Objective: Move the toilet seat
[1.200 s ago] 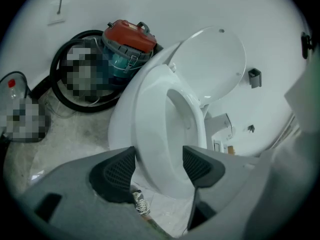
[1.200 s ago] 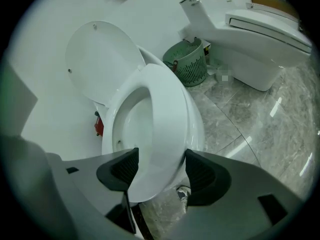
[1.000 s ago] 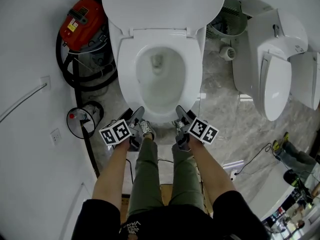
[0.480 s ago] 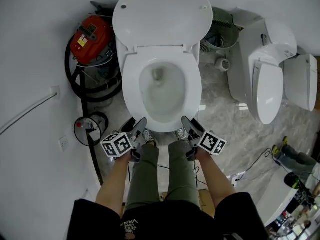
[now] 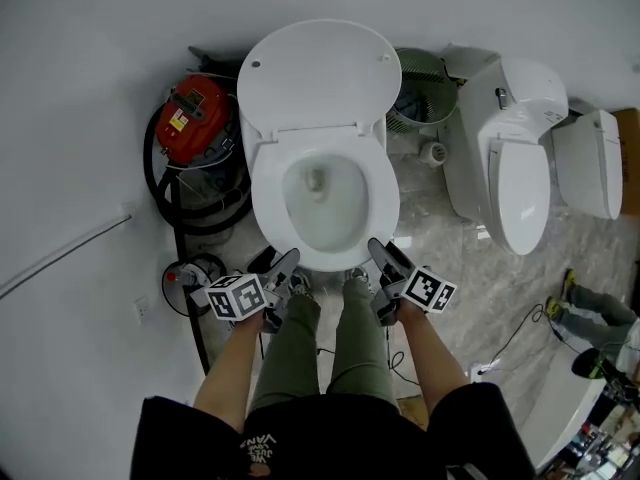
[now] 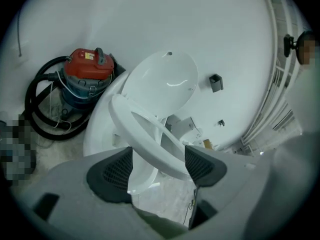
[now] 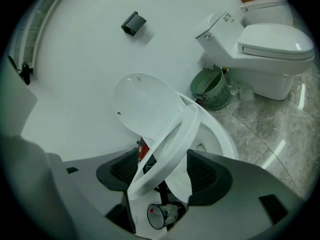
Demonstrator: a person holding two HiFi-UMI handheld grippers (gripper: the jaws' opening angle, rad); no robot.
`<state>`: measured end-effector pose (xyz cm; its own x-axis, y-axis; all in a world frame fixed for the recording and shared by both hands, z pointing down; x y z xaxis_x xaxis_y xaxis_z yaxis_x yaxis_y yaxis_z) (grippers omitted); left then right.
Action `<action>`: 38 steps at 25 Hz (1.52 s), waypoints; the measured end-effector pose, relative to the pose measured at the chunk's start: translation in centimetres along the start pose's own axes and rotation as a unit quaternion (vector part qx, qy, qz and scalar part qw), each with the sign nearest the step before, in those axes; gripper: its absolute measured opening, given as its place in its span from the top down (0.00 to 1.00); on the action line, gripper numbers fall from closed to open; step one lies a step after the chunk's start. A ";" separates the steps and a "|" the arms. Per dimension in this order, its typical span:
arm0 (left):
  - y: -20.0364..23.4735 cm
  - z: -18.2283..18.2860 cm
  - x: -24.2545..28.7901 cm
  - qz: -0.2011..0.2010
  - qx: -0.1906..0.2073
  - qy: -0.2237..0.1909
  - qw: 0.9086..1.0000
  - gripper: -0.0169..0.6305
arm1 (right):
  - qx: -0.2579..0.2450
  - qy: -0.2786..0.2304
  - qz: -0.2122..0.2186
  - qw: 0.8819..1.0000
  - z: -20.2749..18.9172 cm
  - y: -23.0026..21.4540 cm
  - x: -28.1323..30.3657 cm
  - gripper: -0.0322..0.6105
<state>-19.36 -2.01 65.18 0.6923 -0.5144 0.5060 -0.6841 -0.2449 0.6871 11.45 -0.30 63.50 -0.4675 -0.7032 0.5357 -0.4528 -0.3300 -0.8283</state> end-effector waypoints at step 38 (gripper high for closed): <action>-6.1 18.2 1.5 -0.005 -0.036 -0.234 0.972 0.36 | -0.169 0.110 0.147 0.968 13.9 16.2 4.1 0.48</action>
<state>-18.38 -16.22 52.26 0.5073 -0.8336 0.2184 -0.6484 -0.2023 0.7339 12.69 -17.29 50.03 -0.7481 -0.5717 0.3370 -0.4798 0.1151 -0.8698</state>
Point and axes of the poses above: the fingertips, and each gripper's own axes: x forward along the fingers, y to its left, z out of its top, the point moved 8 cm from there along -x, backward along the fingers, and after that the axes turned 13 degrees about x, right-handed, at the moved point
